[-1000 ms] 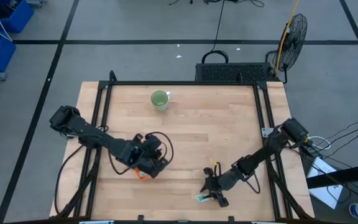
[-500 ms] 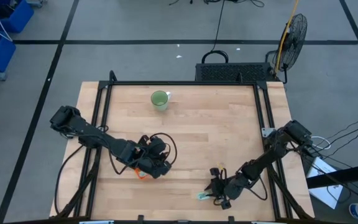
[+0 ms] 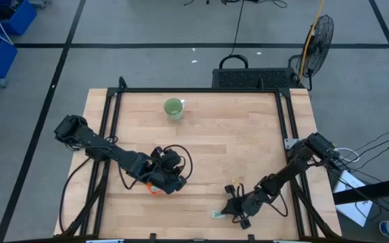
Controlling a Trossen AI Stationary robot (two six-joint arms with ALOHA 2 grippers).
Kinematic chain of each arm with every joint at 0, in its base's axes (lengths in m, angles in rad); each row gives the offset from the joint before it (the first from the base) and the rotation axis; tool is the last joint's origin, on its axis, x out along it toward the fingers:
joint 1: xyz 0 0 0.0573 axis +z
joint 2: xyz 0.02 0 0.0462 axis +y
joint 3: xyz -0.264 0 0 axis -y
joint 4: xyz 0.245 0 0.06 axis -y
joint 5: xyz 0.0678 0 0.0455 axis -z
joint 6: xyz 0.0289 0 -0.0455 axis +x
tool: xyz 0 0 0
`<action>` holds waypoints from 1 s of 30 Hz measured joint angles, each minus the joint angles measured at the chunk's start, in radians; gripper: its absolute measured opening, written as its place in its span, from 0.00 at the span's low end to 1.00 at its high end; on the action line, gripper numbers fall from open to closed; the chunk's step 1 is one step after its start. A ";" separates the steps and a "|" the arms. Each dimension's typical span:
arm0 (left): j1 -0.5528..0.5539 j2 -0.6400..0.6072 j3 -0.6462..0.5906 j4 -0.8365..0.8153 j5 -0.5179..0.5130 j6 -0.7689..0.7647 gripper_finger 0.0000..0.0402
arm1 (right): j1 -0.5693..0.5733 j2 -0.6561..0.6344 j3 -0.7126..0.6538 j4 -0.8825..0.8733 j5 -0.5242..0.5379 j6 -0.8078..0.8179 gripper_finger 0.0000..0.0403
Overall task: Pick and place Stevia / Truvia into bins
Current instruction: Put the stevia packet into the orange basket
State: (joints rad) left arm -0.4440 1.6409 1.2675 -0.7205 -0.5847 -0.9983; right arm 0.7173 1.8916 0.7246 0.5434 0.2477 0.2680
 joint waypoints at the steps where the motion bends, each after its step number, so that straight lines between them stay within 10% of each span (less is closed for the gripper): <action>1: 0.002 0.000 0.000 0.008 0.004 0.003 0.25 | 0.000 -0.018 -0.004 -0.005 0.027 -0.049 0.01; 11: 0.009 0.015 0.000 0.222 0.118 0.357 0.25 | -0.109 -0.148 -0.005 0.041 0.453 -0.441 0.00; 30: 0.182 0.090 -0.001 0.333 0.319 0.316 0.25 | -0.232 -0.150 -0.004 0.257 0.464 -0.671 0.00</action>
State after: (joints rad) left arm -0.2620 1.7313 1.2667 -0.3876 -0.2658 -0.6820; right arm 0.4854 1.7416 0.7208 0.8008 0.7120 -0.4027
